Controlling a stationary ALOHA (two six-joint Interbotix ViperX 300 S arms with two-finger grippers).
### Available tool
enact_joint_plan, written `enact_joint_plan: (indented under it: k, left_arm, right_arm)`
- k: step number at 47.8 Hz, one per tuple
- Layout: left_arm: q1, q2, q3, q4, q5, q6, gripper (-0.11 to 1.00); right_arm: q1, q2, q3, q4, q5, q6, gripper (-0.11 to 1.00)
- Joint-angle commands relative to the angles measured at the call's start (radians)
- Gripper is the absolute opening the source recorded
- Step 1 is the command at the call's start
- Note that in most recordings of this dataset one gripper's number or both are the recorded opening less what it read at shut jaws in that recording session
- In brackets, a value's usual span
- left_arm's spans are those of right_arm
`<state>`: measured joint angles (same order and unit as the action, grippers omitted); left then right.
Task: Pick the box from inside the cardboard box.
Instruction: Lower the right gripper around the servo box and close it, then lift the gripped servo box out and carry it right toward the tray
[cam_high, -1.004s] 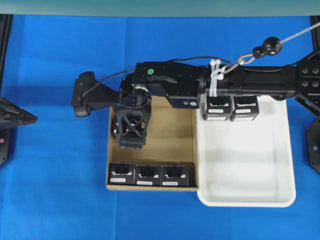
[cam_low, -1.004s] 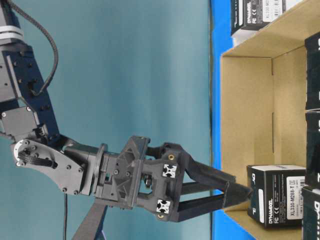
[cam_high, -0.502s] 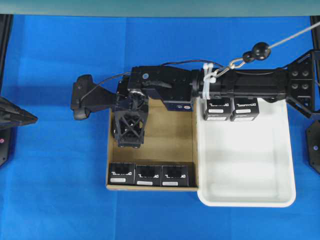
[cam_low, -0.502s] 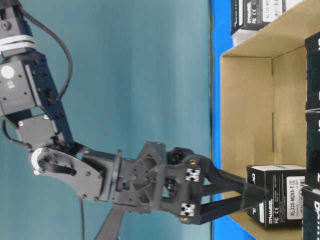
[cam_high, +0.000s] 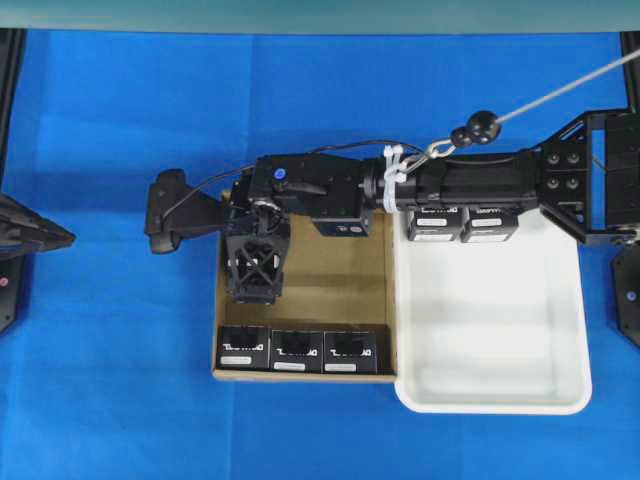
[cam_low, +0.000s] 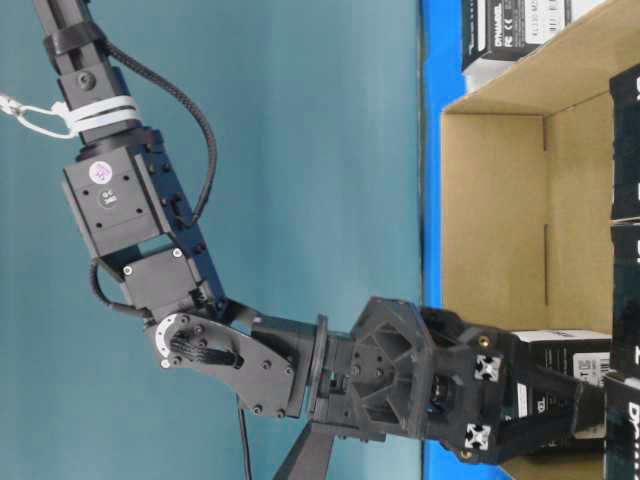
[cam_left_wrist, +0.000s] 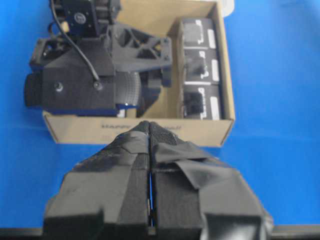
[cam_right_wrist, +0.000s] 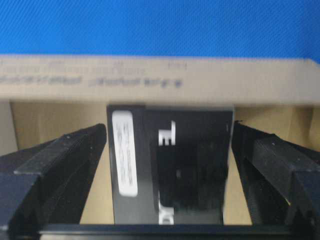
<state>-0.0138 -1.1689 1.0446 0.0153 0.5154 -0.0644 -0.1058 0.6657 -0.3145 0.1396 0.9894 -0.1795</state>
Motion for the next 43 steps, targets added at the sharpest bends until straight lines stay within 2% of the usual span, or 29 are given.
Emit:
enact_joint_plan:
  k: [1,9,13,21,30,43]
  left_arm:
    - [-0.002,0.006,-0.031,0.003,-0.009,-0.002,-0.05]
    - [-0.002,0.006,-0.031,0.002,-0.009,0.0,-0.05]
    - [-0.002,0.009,-0.029,0.003,-0.009,0.0,-0.05]
    - [-0.002,0.011,-0.029,0.002,-0.009,0.0,-0.05]
    - [-0.002,0.011,-0.029,0.002,-0.009,-0.002,-0.05]
    - [-0.002,0.006,-0.031,0.002,-0.009,0.0,-0.05]
  right_arm:
    - [0.008,0.002,-0.003,-0.002,-0.017,-0.002,1.0]
    - [0.009,0.0,-0.009,-0.002,0.015,-0.002,0.98]
    - [0.011,0.0,-0.015,-0.005,0.054,-0.006,0.93]
    - [0.012,-0.005,-0.026,-0.009,0.061,-0.018,0.62]
    - [0.008,-0.012,-0.054,-0.008,0.075,-0.009,0.62]
    - [-0.011,-0.155,-0.117,-0.006,0.245,-0.006,0.62]
